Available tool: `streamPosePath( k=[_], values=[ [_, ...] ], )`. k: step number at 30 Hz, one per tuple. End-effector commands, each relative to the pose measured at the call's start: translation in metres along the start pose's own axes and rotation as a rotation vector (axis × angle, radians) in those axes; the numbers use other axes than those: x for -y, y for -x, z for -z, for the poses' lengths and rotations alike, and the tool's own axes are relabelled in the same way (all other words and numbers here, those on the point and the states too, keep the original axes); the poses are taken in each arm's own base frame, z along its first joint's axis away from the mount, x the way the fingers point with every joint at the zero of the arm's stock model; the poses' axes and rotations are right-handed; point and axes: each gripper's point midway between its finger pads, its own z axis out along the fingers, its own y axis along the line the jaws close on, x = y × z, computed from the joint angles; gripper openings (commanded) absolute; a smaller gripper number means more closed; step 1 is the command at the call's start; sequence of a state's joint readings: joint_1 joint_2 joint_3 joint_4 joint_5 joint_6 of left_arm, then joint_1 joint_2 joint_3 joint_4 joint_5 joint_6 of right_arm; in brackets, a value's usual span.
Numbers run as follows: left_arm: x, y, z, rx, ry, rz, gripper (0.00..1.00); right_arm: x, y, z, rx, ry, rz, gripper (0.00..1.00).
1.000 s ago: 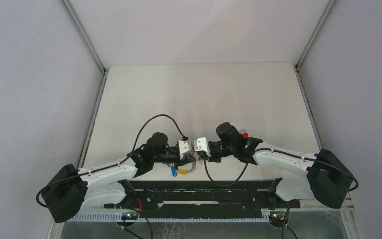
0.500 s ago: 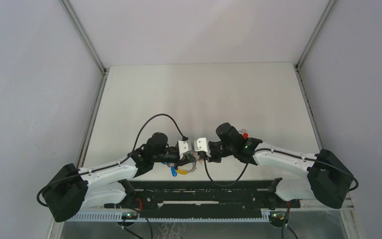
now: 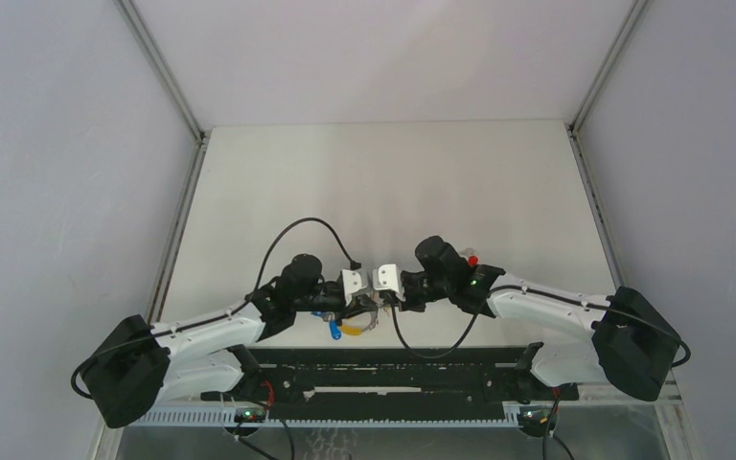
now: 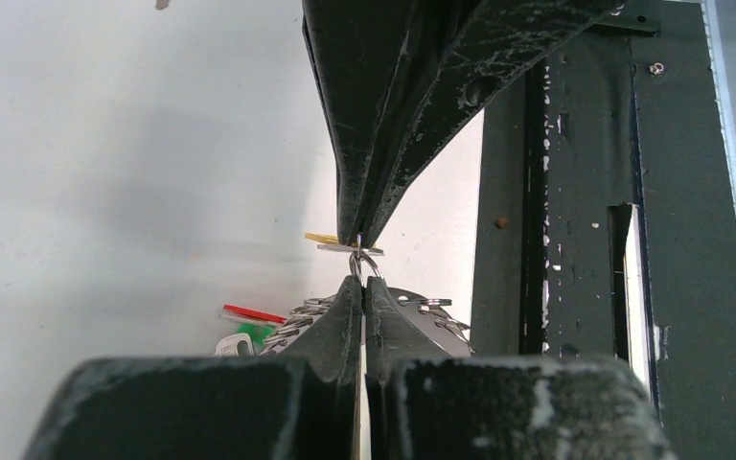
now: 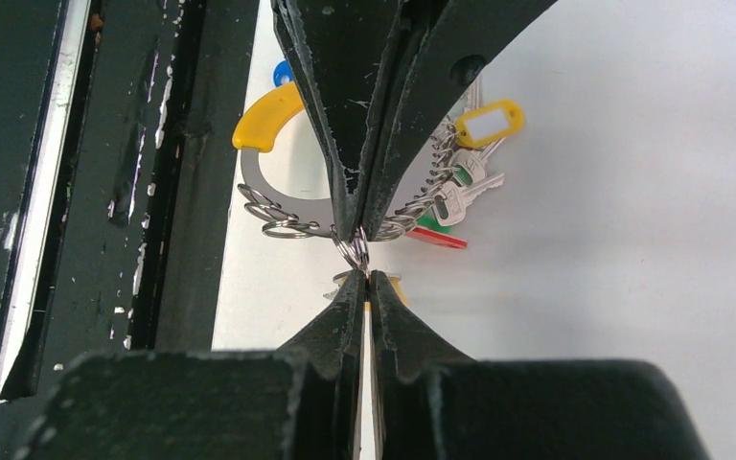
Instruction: Put the keys on the keyring
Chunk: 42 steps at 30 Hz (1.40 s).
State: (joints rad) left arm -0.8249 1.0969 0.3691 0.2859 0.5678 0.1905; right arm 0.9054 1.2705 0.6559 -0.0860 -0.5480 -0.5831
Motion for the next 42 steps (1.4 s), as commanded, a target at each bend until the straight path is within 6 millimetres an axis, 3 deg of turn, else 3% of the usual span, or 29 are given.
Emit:
streamPosePath(
  k=[1,21,32,42],
  values=[
    [-0.007,0.047,-0.008,0.115,0.026,-0.03,0.0,0.005,0.053,-0.015,0.109,-0.008,0.126,0.0],
    [-0.014,0.045,-0.006,0.119,0.07,-0.032,0.0,0.002,0.061,-0.007,0.149,0.005,0.136,0.0],
    [-0.021,0.039,-0.008,0.09,0.108,-0.004,0.0,0.003,0.052,-0.005,0.085,-0.033,0.153,0.1],
    [-0.028,0.036,-0.006,0.073,0.149,0.007,0.0,0.0,0.051,-0.002,0.075,-0.03,0.152,0.12]
  ],
)
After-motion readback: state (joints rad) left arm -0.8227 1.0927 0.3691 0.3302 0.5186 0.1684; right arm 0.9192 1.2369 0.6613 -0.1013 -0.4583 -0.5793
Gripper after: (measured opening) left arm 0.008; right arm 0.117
